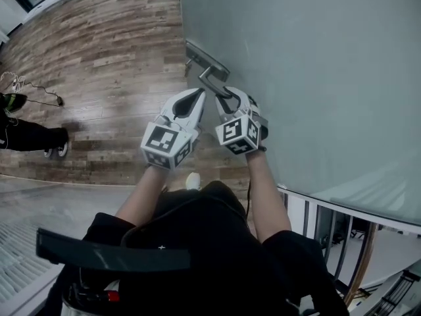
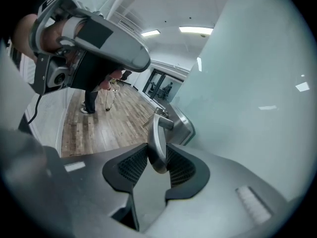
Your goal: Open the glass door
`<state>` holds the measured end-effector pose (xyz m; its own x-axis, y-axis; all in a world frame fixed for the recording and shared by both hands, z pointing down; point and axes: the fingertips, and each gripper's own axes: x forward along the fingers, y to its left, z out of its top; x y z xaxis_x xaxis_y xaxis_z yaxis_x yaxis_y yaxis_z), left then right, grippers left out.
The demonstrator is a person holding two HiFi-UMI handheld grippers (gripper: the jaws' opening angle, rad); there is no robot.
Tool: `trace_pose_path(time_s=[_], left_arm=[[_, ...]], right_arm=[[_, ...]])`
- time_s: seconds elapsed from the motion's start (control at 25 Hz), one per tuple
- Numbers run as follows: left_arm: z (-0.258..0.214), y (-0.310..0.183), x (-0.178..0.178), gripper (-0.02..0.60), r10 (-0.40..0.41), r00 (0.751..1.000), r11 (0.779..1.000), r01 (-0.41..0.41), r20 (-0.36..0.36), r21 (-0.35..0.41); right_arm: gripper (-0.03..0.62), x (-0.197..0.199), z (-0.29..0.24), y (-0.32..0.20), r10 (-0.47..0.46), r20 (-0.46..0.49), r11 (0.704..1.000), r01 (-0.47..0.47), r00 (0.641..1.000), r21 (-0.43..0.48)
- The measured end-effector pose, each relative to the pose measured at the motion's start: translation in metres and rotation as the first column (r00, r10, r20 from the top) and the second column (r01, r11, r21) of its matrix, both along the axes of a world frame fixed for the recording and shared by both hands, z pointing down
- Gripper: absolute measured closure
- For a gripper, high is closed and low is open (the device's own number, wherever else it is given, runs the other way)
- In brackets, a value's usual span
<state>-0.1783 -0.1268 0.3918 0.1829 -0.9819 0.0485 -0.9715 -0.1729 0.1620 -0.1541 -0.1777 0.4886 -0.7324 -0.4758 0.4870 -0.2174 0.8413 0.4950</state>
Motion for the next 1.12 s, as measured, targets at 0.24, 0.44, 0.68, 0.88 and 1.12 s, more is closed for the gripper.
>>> trace_pose_path(time_s=[0.24, 0.44, 0.68, 0.88, 1.12], left_arm=[[0.010, -0.015, -0.003, 0.583, 0.015, 1.000, 1.000, -0.015, -0.004, -0.016], [0.008, -0.039, 0.000, 0.583, 0.023, 1.000, 0.999, -0.024, -0.008, -0.027], [0.016, -0.059, -0.002, 0.583, 0.019, 1.000, 0.999, -0.019, 0.009, -0.028], [0.012, -0.095, 0.002, 0.583, 0.017, 1.000, 0.999, -0.017, 0.016, -0.039], [0.008, -0.112, 0.005, 0.583, 0.001, 1.000, 0.999, 0.000, 0.025, -0.039]], right_arm=[[0.476, 0.007, 0.003, -0.027, 0.032, 0.010, 0.999, -0.032, 0.999, -0.027], [0.476, 0.009, -0.003, -0.053, 0.059, 0.033, 0.997, -0.057, 0.998, -0.054], [0.476, 0.009, 0.003, -0.069, 0.097, 0.043, 0.992, -0.093, 0.994, -0.088], [0.476, 0.013, 0.001, -0.098, 0.126, 0.050, 0.985, -0.119, 0.991, -0.124], [0.476, 0.014, 0.001, -0.109, 0.167, 0.058, 0.978, -0.158, 0.984, -0.134]])
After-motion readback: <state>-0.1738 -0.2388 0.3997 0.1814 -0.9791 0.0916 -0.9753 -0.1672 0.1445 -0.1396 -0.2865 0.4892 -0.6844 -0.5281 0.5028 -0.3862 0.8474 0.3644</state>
